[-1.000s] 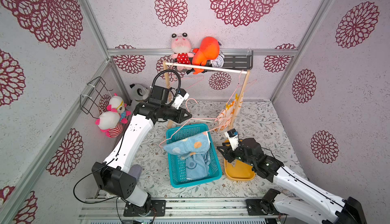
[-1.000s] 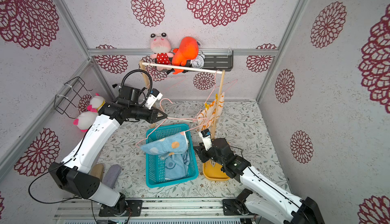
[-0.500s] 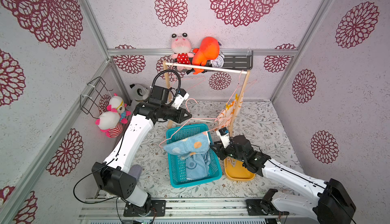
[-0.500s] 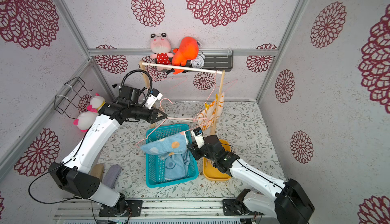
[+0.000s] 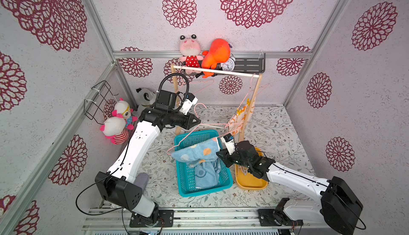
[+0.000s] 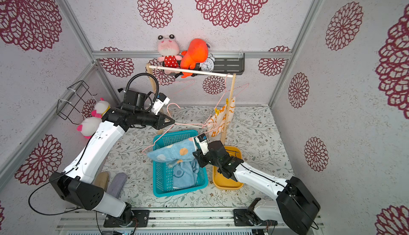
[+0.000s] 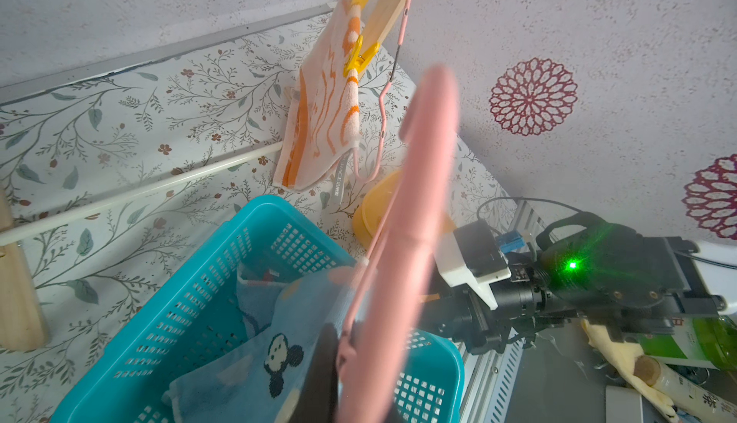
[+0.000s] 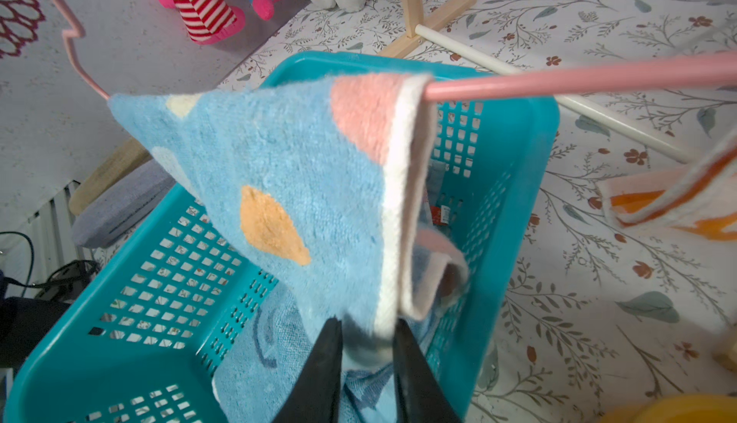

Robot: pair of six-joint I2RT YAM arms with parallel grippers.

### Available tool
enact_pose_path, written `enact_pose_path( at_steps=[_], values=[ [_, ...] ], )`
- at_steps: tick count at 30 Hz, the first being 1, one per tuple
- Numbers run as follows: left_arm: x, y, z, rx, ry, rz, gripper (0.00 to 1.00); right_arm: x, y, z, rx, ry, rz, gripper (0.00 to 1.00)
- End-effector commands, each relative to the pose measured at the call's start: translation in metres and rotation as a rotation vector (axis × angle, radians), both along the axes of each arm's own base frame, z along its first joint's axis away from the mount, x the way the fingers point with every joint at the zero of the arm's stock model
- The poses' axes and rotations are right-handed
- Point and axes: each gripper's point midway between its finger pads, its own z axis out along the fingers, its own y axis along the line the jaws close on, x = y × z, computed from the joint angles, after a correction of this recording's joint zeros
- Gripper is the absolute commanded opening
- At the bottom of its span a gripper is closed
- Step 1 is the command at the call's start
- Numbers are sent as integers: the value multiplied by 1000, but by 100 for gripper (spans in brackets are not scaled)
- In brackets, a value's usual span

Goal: Remove the clothespins securing towels to the hanger
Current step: Remove the towel from the hanger.

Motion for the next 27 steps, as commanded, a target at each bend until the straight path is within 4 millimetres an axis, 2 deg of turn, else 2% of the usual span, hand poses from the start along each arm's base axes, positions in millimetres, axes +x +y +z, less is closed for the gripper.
enact_pose_path(
  at_steps=[1,7,15,27],
  values=[
    [-3,0,11,-14,-42,-4,0,4,7,24,50,-45,-9,16],
    [1,3,9,-12,-41,8,0,-4,8,33,36,-51,8,0],
    [6,5,5,-8,-35,20,0,-12,5,45,2,-72,21,0],
    [11,7,-4,1,-20,35,0,-15,16,128,-61,-240,123,0]
  ],
)
